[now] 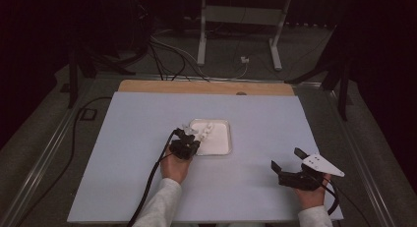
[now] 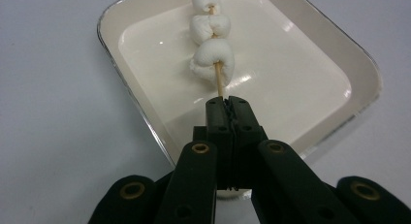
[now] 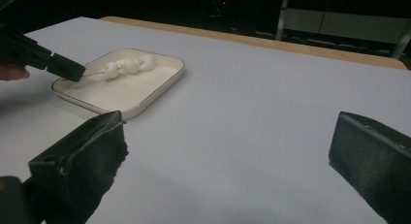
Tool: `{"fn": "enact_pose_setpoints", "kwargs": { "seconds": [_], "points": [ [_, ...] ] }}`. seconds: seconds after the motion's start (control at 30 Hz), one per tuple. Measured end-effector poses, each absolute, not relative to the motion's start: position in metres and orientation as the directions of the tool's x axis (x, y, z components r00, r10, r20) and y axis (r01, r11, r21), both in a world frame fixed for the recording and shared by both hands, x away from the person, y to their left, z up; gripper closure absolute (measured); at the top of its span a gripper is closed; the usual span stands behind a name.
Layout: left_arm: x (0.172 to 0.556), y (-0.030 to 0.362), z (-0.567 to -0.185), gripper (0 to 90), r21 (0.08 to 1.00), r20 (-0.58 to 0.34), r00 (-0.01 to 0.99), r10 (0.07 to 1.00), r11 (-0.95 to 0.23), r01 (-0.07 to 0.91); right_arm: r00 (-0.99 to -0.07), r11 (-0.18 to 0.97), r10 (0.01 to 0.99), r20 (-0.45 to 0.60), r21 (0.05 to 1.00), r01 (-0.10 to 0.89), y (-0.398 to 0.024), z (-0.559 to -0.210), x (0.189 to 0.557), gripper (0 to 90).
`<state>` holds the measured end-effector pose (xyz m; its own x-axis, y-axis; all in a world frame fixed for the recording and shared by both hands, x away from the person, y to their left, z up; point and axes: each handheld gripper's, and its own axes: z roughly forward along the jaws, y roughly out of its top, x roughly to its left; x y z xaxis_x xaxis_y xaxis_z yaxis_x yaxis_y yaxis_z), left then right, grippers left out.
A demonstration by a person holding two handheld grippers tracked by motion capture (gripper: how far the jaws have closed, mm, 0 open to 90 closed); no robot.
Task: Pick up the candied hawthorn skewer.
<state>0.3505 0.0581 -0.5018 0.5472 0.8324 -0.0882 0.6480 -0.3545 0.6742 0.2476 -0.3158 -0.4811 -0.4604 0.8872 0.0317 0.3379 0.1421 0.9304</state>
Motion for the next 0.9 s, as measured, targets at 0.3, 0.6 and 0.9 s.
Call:
{"fn": "enact_pose_setpoints", "kwargs": {
  "seconds": [0.3,0.6,0.9],
  "points": [
    [0.354,0.062,-0.504,89.5,0.632,-0.105,0.552,0.827,-0.373,0.680,-0.461,0.143,0.887,0.031,0.930,0.339,-0.315,-0.482,0.248,0.0],
    [0.358,0.057,-0.503,89.9,0.596,-0.074,0.556,0.828,-0.410,0.690,-0.462,0.145,0.886,0.031,0.929,0.340,-0.315,-0.482,0.248,0.0],
    [0.357,0.064,-0.498,90.0,0.609,-0.112,0.575,0.810,-0.402,0.684,-0.460,0.140,0.887,0.036,0.929,0.341,-0.316,-0.482,0.248,0.0]
  ]
}}
